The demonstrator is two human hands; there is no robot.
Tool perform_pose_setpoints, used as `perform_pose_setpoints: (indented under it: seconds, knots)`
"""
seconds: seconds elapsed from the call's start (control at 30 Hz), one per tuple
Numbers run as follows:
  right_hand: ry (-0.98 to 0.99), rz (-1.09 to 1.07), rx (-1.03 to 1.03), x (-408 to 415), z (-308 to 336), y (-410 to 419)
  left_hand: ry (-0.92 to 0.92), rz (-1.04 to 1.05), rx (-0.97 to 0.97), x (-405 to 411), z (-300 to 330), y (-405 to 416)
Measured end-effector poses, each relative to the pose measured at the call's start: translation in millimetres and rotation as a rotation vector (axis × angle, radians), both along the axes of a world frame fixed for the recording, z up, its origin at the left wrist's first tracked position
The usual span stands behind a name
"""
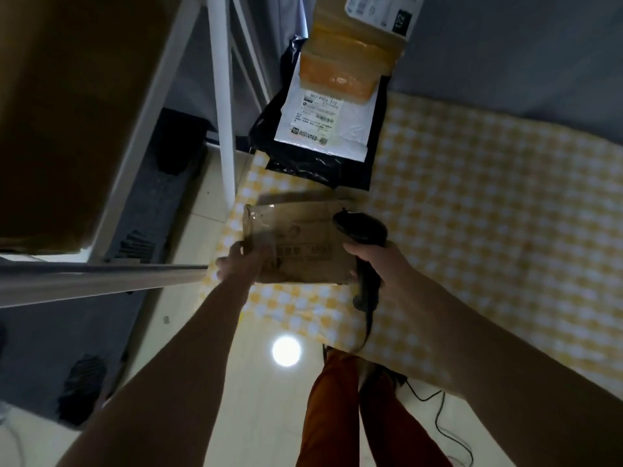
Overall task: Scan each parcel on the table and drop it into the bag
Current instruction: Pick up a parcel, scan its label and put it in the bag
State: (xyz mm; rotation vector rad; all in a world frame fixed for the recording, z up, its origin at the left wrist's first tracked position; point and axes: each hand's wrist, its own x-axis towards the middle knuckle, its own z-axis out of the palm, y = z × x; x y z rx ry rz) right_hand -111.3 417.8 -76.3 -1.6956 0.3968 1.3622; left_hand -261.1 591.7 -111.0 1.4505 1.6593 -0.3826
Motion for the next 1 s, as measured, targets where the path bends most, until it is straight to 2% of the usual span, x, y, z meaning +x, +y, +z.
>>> perform_pose_setpoints:
  seconds: [0.1, 0.33, 0.47, 0.63, 0.7, 0.83, 0.9, 1.0]
  knots:
    - [-0.038, 0.007, -0.077, 11, 10, -42, -0.106, 0.104, -0.124, 0, -5, -40]
    - [-0.019, -0.188, -0.192, 36, 24, -125, -0.177, 0.028, -0.335, 56, 6, -112]
    - [-0.062, -0.304, -0.092, 63, 20, -130, -0.207, 0.086, -0.31, 93, 3, -103]
    - [-0.042, -0.332, -0.002, 83, 22, -119, -0.261, 0.14, -0.423, 117, 7, -105]
    - [-0.103, -0.294, 0.014, 86, 32, -121, -0.269, 0.206, -0.363, 124, 8, -108]
    - [-0.224, -0.288, 0.134, 86, 61, -150, -0.467, 0.348, -0.205, 132, 16, -111]
    - [-0.248, -0.319, 0.171, 81, 70, -166, -0.484, 0.371, -0.165, 134, 23, -122]
    - [-0.237, -0.272, 0.042, 69, 66, -181, -0.396, 0.386, -0.136, 129, 23, -145]
